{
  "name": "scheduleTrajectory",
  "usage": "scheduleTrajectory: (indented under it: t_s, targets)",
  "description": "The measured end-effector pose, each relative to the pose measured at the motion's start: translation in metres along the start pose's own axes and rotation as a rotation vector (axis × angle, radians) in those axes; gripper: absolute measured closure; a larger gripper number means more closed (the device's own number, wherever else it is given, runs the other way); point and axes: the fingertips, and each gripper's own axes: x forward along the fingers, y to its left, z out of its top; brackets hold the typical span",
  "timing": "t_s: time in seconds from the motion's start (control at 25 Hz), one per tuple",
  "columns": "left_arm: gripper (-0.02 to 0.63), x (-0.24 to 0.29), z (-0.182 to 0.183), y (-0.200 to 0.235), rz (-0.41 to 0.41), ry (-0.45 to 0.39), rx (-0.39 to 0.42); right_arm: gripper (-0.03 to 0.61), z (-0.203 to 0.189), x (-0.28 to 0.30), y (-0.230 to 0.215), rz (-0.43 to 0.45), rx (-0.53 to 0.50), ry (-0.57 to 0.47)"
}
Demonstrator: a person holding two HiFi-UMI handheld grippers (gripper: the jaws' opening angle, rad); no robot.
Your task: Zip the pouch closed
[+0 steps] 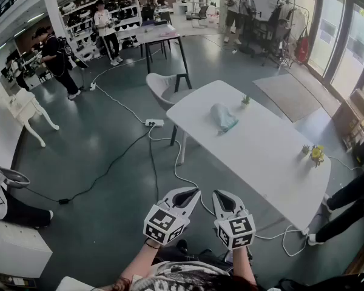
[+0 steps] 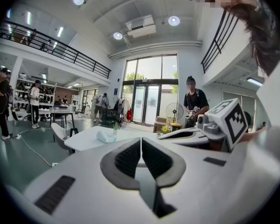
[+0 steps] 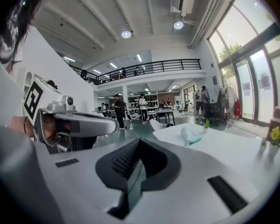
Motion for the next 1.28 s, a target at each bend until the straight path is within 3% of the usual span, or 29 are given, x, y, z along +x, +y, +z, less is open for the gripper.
scheduleTrajectory:
  t_s: [0.2,0.44,0.56,0.68,0.84,1.28]
  targets:
    - [0.595,-0.003,0.000,-0.005,-0.036,0.002,0.010,0.583,-0.002,-0.003,0.011,-0.009,0.006,-0.005]
    - [0.595,-0.012,-0.001,0.011,-0.044,-0.009,-0.009,0.580,0.003,0.013,0.023,0.001,0.023,-0.012]
    - [0.595,-0.006,-0.001,0.032,-0.070,-0.016,0.021,0.580,0.008,0.029,0.018,-0.014,-0.012,-0.006]
    - [0.595,0.005,-0.004,0.048,-0.080,0.000,0.025,0.580,0.011,0.037,0.001,-0.057,-0.034,-0.001]
    - [0.595,0.018,-0.010,0.059,-0.082,0.023,-0.007,0.580,0.010,0.047,-0.022,-0.095,0.016,0.012]
    - [0.595,0.105,-0.016,0.099,-0.053,0.076,-0.022,0.580,0.003,0.113,-0.102,-0.063,0.046,0.032]
